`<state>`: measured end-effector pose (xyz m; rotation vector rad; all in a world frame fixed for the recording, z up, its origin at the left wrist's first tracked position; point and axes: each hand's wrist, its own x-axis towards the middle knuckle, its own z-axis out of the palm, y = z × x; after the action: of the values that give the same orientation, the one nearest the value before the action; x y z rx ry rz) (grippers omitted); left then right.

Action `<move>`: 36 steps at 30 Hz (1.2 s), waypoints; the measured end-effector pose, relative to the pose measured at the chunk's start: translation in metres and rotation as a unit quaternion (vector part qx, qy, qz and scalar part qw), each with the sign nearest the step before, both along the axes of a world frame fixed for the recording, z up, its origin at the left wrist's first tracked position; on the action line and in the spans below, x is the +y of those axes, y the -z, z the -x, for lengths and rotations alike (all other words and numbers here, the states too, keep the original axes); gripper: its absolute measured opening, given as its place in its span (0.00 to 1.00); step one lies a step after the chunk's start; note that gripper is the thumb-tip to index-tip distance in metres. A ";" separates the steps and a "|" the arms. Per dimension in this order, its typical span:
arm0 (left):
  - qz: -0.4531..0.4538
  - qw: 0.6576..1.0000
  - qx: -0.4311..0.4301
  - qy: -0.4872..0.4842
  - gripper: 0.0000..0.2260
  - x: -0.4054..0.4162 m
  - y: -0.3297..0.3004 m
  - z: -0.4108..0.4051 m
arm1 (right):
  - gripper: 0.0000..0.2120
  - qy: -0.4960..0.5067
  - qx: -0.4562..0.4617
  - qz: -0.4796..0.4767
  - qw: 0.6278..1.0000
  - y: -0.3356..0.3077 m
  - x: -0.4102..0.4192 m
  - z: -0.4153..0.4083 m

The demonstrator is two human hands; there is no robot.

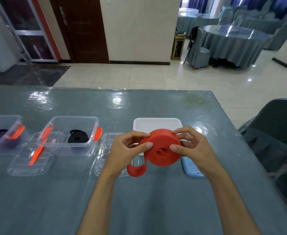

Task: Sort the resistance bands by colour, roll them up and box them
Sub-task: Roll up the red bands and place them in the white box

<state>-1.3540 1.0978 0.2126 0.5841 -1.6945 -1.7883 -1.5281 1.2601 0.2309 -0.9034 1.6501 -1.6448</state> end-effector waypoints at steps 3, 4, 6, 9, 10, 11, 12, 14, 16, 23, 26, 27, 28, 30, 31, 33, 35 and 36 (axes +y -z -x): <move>0.021 1.000 -0.005 -0.005 0.12 0.001 -0.001 0.001 | 0.20 -0.043 0.007 -0.024 0.999 -0.001 0.001 0.001; 0.032 0.999 -0.010 -0.004 0.12 0.002 -0.002 0.002 | 0.21 -0.049 0.012 -0.032 0.998 -0.003 0.001 0.002; 0.045 0.999 -0.015 -0.003 0.12 0.004 -0.001 0.004 | 0.21 -0.059 0.040 -0.042 0.997 -0.005 0.002 0.003; 0.031 0.999 -0.009 0.006 0.12 0.005 0.000 0.003 | 0.24 -0.054 0.048 -0.007 0.997 -0.006 0.005 0.003; 0.027 0.999 -0.007 0.020 0.14 0.005 0.001 0.001 | 0.23 -0.038 0.040 0.012 0.998 -0.006 0.005 0.003; 0.028 0.999 -0.007 0.034 0.16 0.003 0.001 -0.001 | 0.21 -0.017 0.032 0.030 0.999 -0.004 0.004 0.003; 0.031 0.998 -0.007 0.047 0.18 0.002 0.001 -0.002 | 0.19 0.000 0.028 0.042 0.999 -0.002 0.003 0.002; 0.023 0.998 0.004 0.049 0.19 -0.001 0.002 -0.003 | 0.16 0.010 0.010 0.052 0.999 0.002 0.002 0.001; 0.014 0.999 0.014 0.030 0.17 0.000 0.002 -0.004 | 0.15 -0.018 -0.021 0.039 0.999 0.005 0.004 0.002; 0.023 1.000 -0.008 0.002 0.10 0.004 0.006 0.000 | 0.20 -0.102 0.014 -0.054 0.993 0.008 0.009 0.004; 0.006 1.000 -0.003 -0.002 0.10 0.007 0.009 0.000 | 0.26 -0.089 -0.001 -0.035 0.995 0.005 0.011 0.003; -0.001 1.000 -0.003 -0.003 0.10 0.007 0.010 0.000 | 0.25 -0.076 -0.001 -0.026 0.997 0.005 0.010 0.003; -0.008 1.000 -0.002 -0.005 0.10 0.007 0.012 -0.001 | 0.23 -0.058 -0.004 -0.017 0.998 0.006 0.010 0.003; -0.015 1.000 0.007 -0.008 0.13 0.006 0.016 -0.003 | 0.20 -0.024 -0.023 0.005 0.999 0.010 0.008 0.001; -0.018 1.000 0.012 -0.006 0.14 0.005 0.017 -0.002 | 0.19 -0.016 -0.038 0.011 0.999 0.012 0.007 0.001; -0.025 0.999 0.021 -0.005 0.16 0.004 0.020 -0.001 | 0.18 -0.015 -0.060 0.008 0.998 0.016 0.006 -0.001; -0.028 0.999 0.025 -0.017 0.16 0.005 0.022 0.002 | 0.20 -0.011 -0.063 0.002 0.998 0.020 0.006 -0.001; -0.033 0.999 0.030 -0.028 0.17 0.006 0.023 0.004 | 0.21 -0.004 -0.062 0.002 0.998 0.022 0.006 -0.001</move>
<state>-1.3580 1.1038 0.1898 0.5935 -1.5691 -1.8097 -1.5270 1.2660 0.2085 -0.7924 1.5580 -1.6648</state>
